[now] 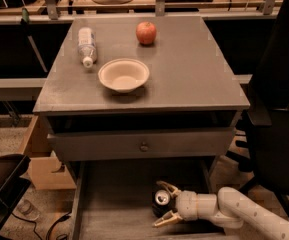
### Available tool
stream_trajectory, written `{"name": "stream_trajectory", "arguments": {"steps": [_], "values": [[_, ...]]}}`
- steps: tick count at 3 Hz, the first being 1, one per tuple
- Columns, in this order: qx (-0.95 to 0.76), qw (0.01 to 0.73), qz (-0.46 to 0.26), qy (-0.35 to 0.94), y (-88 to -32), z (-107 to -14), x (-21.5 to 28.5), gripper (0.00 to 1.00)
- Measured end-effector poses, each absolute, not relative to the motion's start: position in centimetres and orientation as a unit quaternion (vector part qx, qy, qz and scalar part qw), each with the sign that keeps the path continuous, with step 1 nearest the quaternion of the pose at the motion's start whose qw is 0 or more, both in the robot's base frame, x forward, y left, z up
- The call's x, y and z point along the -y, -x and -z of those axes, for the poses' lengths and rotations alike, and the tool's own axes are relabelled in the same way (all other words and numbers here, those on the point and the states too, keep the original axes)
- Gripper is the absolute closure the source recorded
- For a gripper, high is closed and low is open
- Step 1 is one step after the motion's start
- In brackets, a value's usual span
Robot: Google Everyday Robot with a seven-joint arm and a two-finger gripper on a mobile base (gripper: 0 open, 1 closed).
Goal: Pick pepsi can from middle drawer and place on counter
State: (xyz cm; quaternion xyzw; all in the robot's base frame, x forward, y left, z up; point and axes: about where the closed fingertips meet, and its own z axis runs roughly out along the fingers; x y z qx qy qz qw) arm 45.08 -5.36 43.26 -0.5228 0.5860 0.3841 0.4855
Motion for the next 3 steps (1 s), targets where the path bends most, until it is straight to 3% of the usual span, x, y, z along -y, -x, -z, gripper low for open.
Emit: {"name": "stream_trajectory", "arguments": {"steps": [3], "values": [[-0.583, 0.485, -0.389, 0.524, -44.93, -43.29, 4.77, 0.89]]}}
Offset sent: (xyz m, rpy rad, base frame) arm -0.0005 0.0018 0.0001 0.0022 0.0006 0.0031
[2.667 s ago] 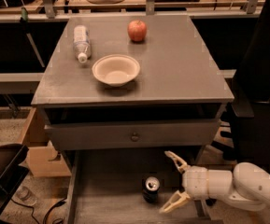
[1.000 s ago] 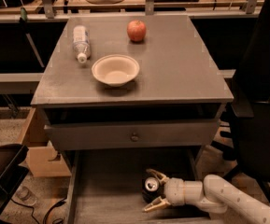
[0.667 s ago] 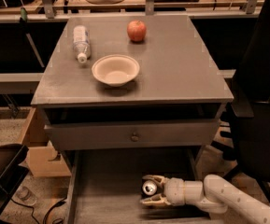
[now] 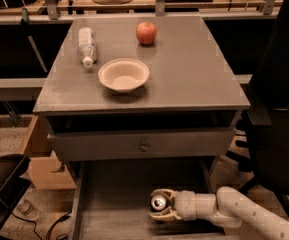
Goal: Pick pepsi can from middle drawer and place on counter
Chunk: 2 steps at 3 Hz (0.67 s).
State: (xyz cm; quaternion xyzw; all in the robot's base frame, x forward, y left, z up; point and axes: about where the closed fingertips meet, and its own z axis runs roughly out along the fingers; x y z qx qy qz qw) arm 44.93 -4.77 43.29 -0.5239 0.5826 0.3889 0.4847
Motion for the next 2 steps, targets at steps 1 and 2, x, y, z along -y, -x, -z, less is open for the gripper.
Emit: {"name": "stream_trajectory", "arguments": {"steps": [1, 2], "values": [[-0.582, 0.484, -0.39, 0.524, -44.9, -43.3, 4.6, 1.0], [-0.561, 0.474, -0.429, 0.526, -43.4, -47.6, 3.1, 1.0]]}}
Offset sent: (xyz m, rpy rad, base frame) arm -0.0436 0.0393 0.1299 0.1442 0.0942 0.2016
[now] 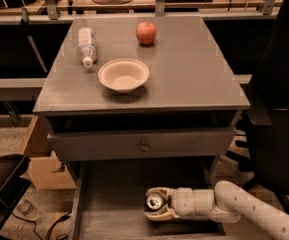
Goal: Pick pepsi can from middle drawer and place on counter
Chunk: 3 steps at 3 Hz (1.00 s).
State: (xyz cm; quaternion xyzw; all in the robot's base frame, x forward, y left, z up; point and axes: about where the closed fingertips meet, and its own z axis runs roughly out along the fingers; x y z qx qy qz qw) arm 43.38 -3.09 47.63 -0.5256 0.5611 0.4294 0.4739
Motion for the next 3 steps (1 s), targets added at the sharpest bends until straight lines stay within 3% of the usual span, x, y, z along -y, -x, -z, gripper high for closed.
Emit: {"name": "stream_trajectory", "arguments": {"steps": [1, 3], "values": [[-0.557, 0.477, -0.453, 0.506, -40.3, -58.8, 2.1, 1.0], [-0.591, 0.49, -0.426, 0.479, -37.8, -75.7, 2.7, 1.0]]}}
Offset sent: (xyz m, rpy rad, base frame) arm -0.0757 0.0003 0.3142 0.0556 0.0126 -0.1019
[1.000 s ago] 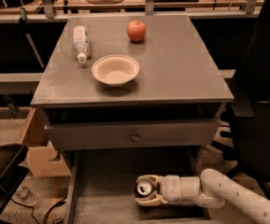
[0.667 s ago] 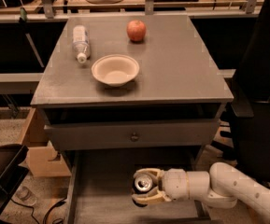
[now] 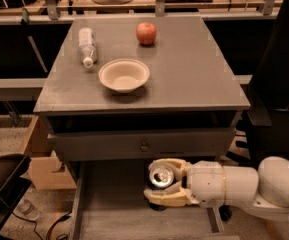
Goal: Pick pepsi can from middle drawer and place on counter
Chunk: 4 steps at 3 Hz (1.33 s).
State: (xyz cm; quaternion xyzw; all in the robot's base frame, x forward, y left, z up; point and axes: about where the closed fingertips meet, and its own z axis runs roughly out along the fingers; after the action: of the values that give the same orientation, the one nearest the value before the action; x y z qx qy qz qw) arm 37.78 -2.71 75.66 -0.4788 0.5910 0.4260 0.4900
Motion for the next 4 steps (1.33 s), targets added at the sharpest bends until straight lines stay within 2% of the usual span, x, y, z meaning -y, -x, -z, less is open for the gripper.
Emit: {"name": "stream_trajectory", "arguments": {"steps": [1, 4], "values": [[-0.633, 0.487, -0.391, 0.457, -38.8, -81.6, 3.4, 1.0], [-0.668, 0.482, -0.359, 0.439, -41.0, -84.3, 5.1, 1.0]]}}
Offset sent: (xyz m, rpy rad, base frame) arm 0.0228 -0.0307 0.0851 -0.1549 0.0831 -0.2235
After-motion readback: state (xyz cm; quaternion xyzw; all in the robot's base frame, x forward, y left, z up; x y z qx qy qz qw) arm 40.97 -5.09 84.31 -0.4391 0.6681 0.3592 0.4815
